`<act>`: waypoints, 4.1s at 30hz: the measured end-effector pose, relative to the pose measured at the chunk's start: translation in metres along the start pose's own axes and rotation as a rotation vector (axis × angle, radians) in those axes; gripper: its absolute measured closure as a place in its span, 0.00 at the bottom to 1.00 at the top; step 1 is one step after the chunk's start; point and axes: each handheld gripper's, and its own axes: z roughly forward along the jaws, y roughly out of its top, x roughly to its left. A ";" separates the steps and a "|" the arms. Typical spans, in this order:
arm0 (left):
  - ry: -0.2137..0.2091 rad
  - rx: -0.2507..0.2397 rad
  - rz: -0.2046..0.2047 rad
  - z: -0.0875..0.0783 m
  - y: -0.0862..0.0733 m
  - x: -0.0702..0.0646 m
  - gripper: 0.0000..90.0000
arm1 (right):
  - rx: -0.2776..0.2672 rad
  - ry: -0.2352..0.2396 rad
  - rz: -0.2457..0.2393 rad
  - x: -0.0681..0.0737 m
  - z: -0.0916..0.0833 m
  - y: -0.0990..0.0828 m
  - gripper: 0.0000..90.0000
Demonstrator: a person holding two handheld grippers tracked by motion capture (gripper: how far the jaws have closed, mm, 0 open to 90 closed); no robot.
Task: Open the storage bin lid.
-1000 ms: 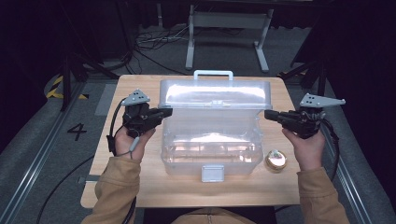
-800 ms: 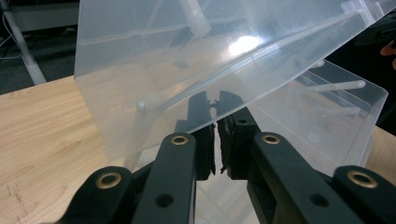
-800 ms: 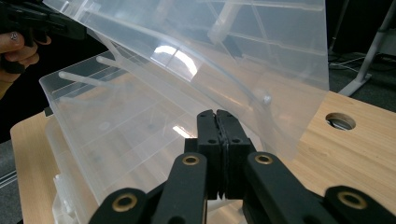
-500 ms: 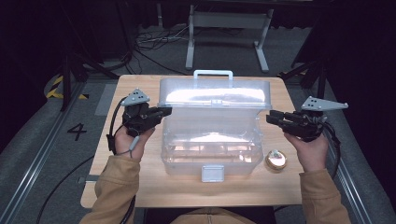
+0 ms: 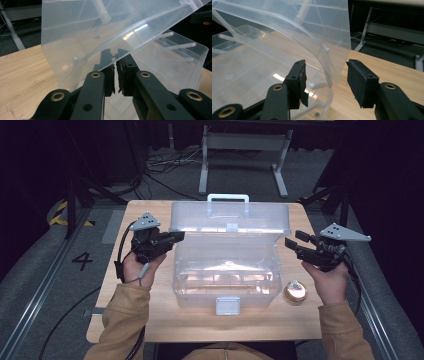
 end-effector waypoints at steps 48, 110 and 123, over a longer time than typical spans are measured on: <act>-0.021 0.031 0.015 -0.015 -0.007 -0.002 0.82 | -0.153 -0.289 -0.022 0.023 0.039 0.024 0.86; -0.278 0.442 0.172 0.008 -0.049 -0.055 0.72 | -0.107 -0.271 -0.032 0.007 0.057 0.046 0.85; -0.320 0.545 0.173 0.031 -0.066 -0.056 0.70 | -0.105 -0.262 -0.029 0.005 0.058 0.047 0.85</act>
